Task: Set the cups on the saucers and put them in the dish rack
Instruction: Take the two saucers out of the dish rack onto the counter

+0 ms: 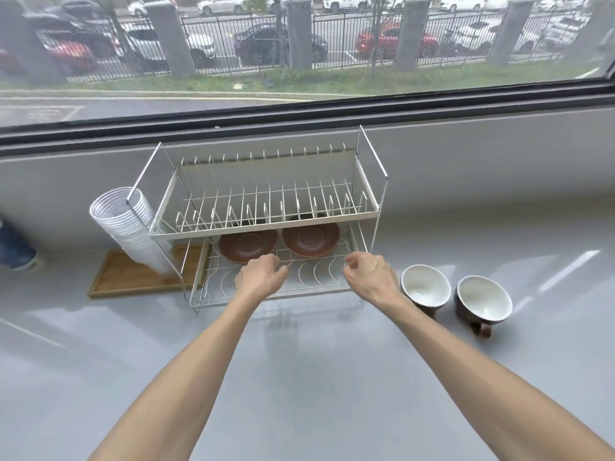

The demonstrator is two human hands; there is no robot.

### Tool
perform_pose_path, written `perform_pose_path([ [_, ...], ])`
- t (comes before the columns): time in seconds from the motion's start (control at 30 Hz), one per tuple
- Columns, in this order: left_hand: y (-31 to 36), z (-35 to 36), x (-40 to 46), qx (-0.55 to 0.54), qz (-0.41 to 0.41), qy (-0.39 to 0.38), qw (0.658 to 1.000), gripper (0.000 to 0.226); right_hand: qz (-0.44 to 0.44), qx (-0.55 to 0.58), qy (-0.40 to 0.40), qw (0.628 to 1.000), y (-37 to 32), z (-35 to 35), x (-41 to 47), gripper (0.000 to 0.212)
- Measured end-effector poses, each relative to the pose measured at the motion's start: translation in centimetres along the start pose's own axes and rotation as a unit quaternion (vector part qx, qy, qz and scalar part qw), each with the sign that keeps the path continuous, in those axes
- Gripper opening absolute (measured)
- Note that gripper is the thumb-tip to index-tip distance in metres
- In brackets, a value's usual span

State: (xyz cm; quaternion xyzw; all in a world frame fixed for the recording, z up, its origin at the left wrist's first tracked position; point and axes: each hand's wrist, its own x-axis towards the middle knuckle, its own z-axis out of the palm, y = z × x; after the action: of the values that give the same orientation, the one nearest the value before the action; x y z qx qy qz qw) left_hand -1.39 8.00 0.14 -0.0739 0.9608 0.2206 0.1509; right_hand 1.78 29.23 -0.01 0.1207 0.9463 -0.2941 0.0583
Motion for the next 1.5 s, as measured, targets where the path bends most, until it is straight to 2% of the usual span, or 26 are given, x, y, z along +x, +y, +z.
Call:
perform_pose_path([
  [0.17,0.3,1.6,2.3,-0.087,-0.036,0.026,0.995,0.047,0.016,0.041,-0.004,0.999,-1.5,1.7,3.0,0.036],
  [0.37,0.8,2.9,5.3,-0.151,-0.056,-0.001,0.987,0.057,0.003,0.038,-0.012,0.999,-2.3,3.3,7.2,0.046],
  [0.47,1.2,3.3,6.7,-0.178,-0.070,-0.007,0.982,0.058,0.020,0.023,-0.013,0.999,-2.5,3.8,9.3,0.028],
  [0.53,1.4,3.6,7.6,-0.186,-0.076,-0.009,0.980,0.058,0.036,0.025,-0.019,0.999,-2.9,4.0,10.2,0.033],
  [0.57,1.4,3.9,8.1,-0.192,-0.077,-0.007,0.978,0.057,0.040,0.036,-0.024,0.998,-3.0,4.1,10.6,0.029],
  [0.6,1.5,4.1,8.4,-0.199,-0.077,-0.006,0.977,0.054,0.040,0.051,-0.028,0.998,-3.1,4.2,10.9,0.029],
  [0.7,1.6,4.9,9.4,-0.231,-0.084,0.002,0.969,0.046,0.053,0.087,-0.042,0.994,-3.6,4.2,12.2,0.052],
  [0.87,1.3,5.6,11.0,-0.281,-0.106,0.022,0.954,0.035,0.086,0.107,-0.064,0.988,-3.7,4.6,13.7,0.051],
  [1.0,1.9,5.9,11.4,-0.335,-0.143,0.047,0.930,0.019,0.101,0.124,-0.052,0.986,-3.5,4.7,14.0,0.051],
  [1.1,2.4,6.0,11.4,-0.372,-0.159,0.050,0.913,0.002,0.105,0.147,-0.037,0.983,-3.2,5.0,14.0,0.038],
  [1.2,2.1,6.1,11.2,-0.382,-0.168,0.040,0.908,0.016,0.111,0.163,-0.022,0.980,-2.7,5.0,13.4,0.026],
  [1.3,2.0,5.8,10.4,-0.386,-0.161,0.036,0.908,0.032,0.105,0.142,-0.031,0.984,-2.4,5.0,12.6,0.025],
  [1.4,1.8,5.1,9.5,-0.402,-0.148,0.039,0.903,0.038,0.115,0.125,-0.038,0.985,-2.6,4.4,11.6,0.016],
  [1.5,1.3,4.6,8.4,-0.423,-0.145,0.037,0.894,0.036,0.113,0.117,-0.038,0.986,-2.7,4.2,10.6,0.030],
])
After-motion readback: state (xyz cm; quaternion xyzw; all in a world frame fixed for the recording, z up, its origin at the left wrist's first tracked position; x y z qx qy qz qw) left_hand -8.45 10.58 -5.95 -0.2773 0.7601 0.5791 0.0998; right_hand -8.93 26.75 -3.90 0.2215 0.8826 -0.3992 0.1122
